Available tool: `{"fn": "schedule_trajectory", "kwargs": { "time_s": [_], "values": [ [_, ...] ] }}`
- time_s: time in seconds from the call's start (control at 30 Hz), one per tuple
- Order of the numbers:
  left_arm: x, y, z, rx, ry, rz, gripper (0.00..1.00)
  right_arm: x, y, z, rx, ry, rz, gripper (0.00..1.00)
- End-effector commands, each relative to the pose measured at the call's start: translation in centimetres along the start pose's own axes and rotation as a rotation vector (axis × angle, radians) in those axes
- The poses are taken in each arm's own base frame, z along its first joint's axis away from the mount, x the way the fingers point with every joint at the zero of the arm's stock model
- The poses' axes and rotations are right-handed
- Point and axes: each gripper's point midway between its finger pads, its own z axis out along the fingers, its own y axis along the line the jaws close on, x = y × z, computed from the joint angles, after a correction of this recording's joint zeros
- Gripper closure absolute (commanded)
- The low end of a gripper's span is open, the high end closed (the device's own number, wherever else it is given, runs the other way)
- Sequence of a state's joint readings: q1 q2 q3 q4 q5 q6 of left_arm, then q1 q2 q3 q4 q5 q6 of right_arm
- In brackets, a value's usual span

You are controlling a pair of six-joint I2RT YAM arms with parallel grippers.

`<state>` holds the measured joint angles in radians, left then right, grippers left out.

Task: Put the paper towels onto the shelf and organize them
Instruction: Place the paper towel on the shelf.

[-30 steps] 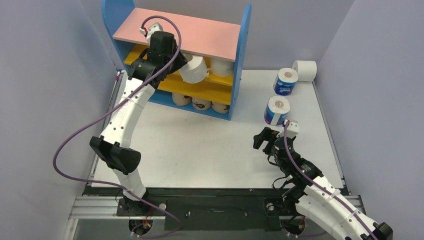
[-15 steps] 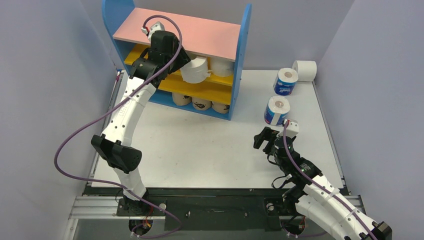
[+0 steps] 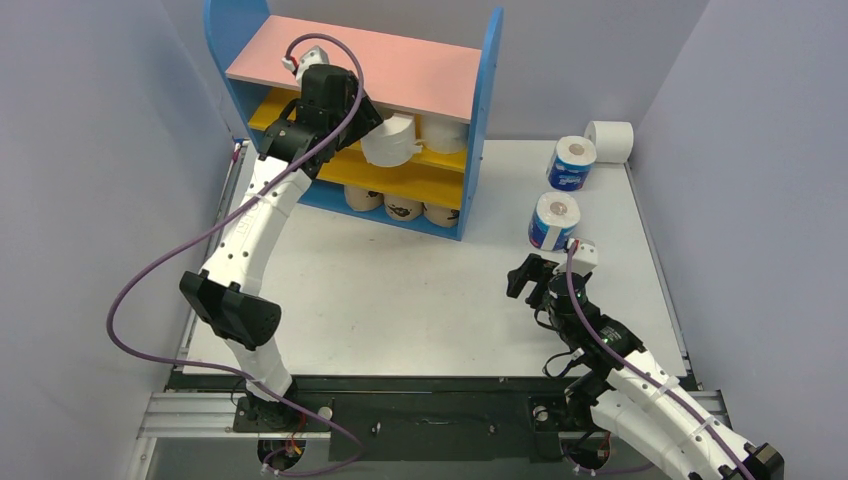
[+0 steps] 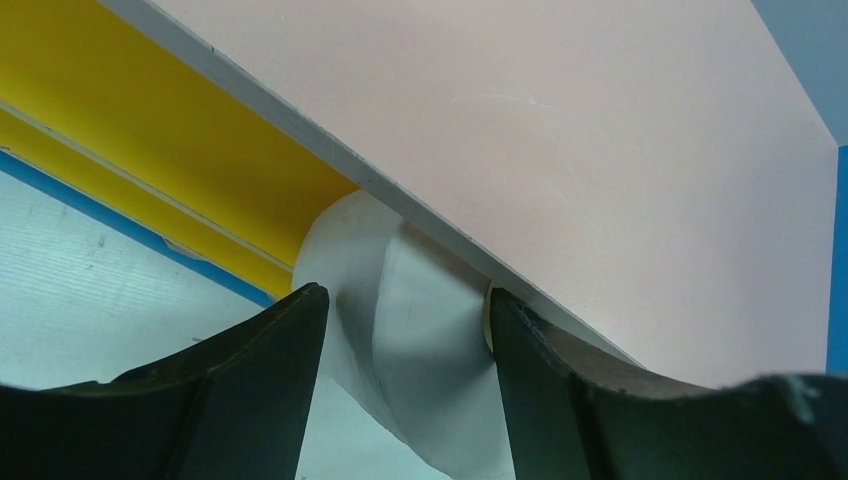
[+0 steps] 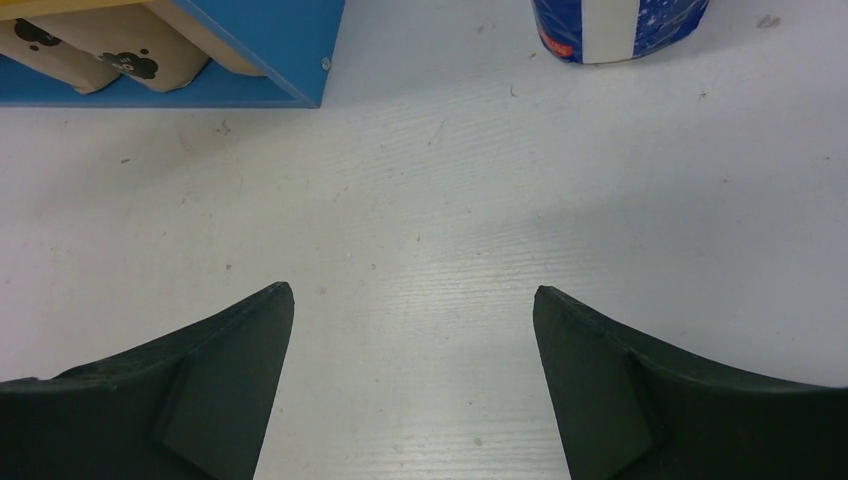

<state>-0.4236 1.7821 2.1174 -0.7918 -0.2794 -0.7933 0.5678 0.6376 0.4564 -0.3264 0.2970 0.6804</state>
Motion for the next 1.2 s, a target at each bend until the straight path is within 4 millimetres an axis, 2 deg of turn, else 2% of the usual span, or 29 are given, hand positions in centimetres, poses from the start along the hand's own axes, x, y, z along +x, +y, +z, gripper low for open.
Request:
{"fn": "schedule_trajectory", "kwargs": {
  "time_s": [0.0,0.3,0.63,0.93,1.17],
  "values": [
    [-3.0,-2.8,-1.9,0.122,-0.090,-0.050,0.41,-2.0,1.0,-0.3,-0.024,-0.041,0.010,0.15],
    [-3.8,-3.4,-3.1,0.157,-0.113,-0.071,0.39,-2.0,1.0,-0.4,-0.028,-0.039,0.013,0.15],
    [-3.5,-4.8,-3.5,0.250,-0.106,-0.092,0.37,-2.0,1.0,-0.4,-0.029,-0.041,0.016,0.15],
    [-3.6,-4.7,-3.8,0.256,-0.116,-0.080,0.36,-2.0,1.0,-0.4,-0.029,-0.039,0.013,0.15],
    [-4.5,-4.4,-4.8,0.256,-0.150,-0.066,0.28,-2.1,1.2,-0.5,-0.036,-0.041,0.015,0.15]
  ]
}}
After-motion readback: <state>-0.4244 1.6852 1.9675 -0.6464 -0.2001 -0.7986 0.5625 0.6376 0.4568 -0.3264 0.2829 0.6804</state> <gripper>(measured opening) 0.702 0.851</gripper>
